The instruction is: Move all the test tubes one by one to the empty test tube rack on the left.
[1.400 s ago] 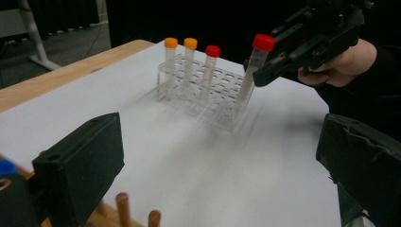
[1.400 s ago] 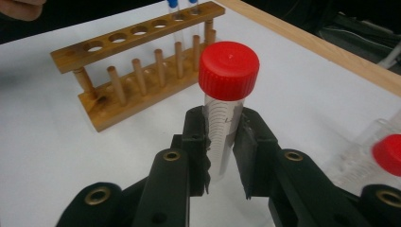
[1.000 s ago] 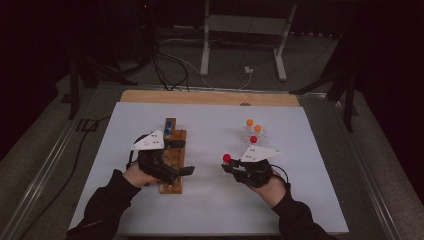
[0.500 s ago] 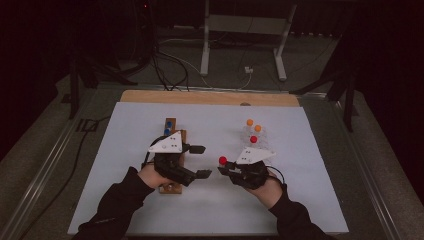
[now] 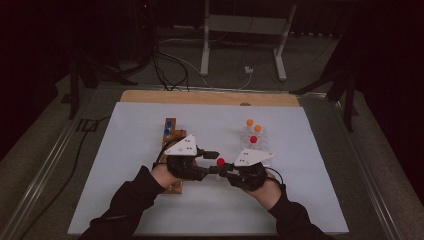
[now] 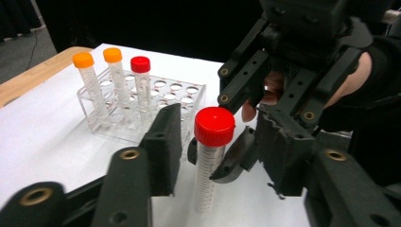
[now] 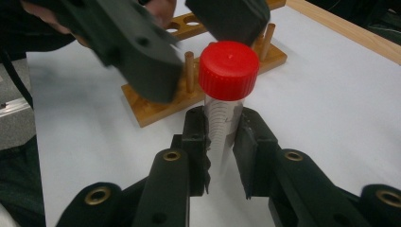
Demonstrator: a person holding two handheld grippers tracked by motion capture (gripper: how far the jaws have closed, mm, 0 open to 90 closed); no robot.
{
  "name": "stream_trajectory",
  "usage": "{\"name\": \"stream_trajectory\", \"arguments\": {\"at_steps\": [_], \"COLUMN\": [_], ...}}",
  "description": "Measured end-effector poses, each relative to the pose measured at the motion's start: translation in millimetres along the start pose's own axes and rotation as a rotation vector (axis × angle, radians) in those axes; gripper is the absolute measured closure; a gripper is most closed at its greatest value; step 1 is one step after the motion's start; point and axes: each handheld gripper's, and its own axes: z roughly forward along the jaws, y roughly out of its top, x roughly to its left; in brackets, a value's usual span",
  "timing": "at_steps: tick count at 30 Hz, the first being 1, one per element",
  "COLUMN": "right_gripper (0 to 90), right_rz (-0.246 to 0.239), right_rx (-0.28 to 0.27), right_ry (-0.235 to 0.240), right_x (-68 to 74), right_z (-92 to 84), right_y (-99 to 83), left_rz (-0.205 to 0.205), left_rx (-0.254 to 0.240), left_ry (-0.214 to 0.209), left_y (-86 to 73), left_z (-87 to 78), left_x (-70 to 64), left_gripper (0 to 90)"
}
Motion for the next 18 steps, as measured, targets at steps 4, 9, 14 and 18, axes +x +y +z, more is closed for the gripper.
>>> {"name": "stream_trajectory", "arguments": {"at_steps": [4, 9, 14, 18], "right_gripper": [74.7, 74.2, 63.9, 55.5], "right_rz": [-0.003, -0.003, -0.006, 0.014], "right_rx": [-0.001, -0.004, -0.026, -0.051], "right_ry": [0.001, -0.002, -0.029, -0.042], "right_x": [0.8, 1.0, 0.7, -2.7], "right_z": [-0.1, -0.6, -4.7, -9.0], "right_y": [0.4, 0.3, 1.7, 1.9], "left_rz": [0.004, 0.014, 0.015, 0.008], "left_rx": [0.004, 0.01, -0.002, -0.015], "left_ry": [-0.004, -0.004, 0.009, 0.041], "left_y": [-0.6, 0.3, 4.7, 10.4], "left_z": [5.3, 5.9, -2.4, -16.3], "left_x": [0.4, 1.9, 5.4, 12.6], "left_gripper": [64.0, 71.0, 71.4, 71.4]}}
